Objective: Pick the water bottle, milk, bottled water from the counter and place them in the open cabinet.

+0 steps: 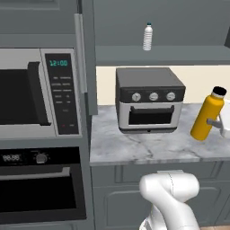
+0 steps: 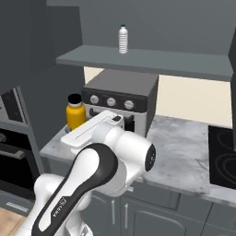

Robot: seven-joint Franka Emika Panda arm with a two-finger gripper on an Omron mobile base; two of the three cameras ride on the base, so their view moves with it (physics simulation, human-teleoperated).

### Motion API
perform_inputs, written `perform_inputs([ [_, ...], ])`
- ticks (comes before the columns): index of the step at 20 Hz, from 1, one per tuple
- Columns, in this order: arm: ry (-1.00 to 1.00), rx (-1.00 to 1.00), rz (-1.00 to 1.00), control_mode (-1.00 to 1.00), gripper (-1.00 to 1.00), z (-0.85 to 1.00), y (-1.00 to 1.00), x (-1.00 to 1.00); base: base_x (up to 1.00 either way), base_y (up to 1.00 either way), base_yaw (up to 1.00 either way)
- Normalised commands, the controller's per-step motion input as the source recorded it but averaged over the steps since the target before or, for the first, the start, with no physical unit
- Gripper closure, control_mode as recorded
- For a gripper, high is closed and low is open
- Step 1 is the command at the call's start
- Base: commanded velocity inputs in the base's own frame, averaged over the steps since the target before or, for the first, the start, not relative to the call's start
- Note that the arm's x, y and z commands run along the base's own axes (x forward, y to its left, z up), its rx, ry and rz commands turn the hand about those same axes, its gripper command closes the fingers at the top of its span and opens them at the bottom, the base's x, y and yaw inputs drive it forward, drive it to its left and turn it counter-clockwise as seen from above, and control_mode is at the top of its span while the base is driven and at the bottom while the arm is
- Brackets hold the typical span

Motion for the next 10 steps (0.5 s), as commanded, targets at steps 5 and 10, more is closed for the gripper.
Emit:
perform_inputs([
  [5, 0.00, 0.00, 0.00, 1.00, 1.00, 0.00, 0.00, 0.00, 0.46, -0.02, -0.02],
  [10, 0.00, 0.00, 0.00, 1.00, 1.00, 0.00, 0.00, 0.00, 0.40, 0.00, 0.00],
])
